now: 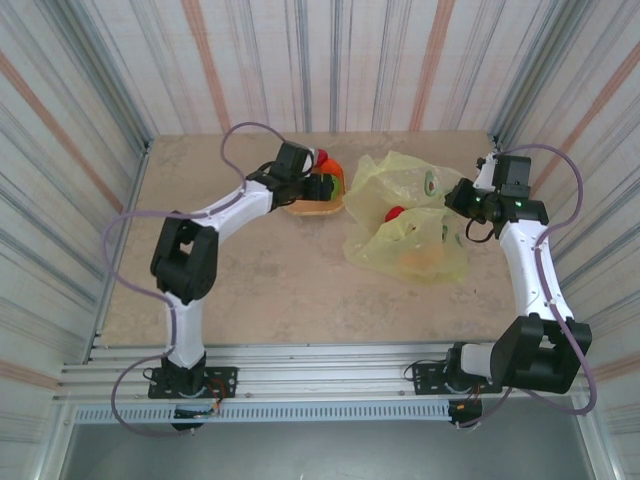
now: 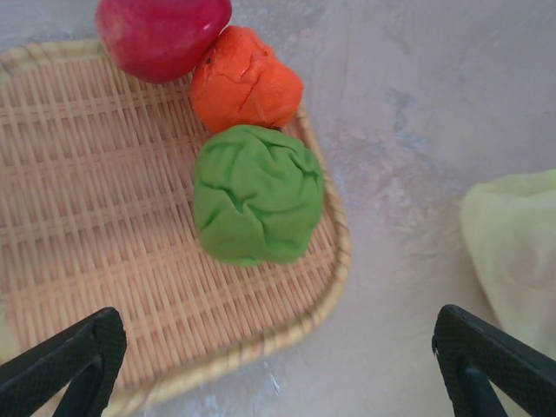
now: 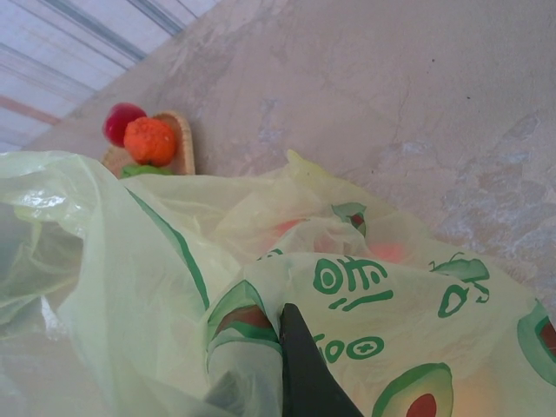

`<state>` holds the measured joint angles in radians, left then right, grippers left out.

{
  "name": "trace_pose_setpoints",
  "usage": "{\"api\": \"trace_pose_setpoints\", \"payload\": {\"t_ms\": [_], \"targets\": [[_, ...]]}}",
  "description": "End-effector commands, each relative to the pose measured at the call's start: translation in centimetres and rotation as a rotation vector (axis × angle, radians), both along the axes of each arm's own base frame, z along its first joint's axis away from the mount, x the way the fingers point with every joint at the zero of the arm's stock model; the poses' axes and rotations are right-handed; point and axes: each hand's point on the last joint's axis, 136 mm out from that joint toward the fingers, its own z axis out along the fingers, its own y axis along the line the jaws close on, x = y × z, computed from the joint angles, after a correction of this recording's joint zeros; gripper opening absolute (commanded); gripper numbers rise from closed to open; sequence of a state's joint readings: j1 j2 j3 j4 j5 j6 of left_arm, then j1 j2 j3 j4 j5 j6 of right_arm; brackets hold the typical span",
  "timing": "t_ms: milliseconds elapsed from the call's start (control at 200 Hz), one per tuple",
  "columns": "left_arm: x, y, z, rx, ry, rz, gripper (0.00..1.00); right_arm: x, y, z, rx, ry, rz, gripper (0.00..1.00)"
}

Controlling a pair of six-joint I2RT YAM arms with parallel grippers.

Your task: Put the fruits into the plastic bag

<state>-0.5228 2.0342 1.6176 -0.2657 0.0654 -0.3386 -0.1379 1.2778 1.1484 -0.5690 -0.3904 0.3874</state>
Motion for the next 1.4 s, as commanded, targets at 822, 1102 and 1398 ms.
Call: {"api": "trace_pose_setpoints", "payload": {"t_ms": [822, 1102, 1398], "targets": [[5.2, -2.3, -5.4, -0.065, 0.161, -0.048, 0.63, 0.1, 0.2, 0.5, 0.023, -0.01, 0.022, 0.01], [0.7, 0.5, 1.2, -0.091, 0.065, -0.028, 0.55, 0.1, 0.2, 0.5, 0.026, -0.012, 0.025, 0.01], [-10.6, 2.0, 8.7, -0.161, -0.079, -0.115, 0.54, 0.1, 0.4, 0.4, 0.032, -0.014, 0.03, 0.01]]}}
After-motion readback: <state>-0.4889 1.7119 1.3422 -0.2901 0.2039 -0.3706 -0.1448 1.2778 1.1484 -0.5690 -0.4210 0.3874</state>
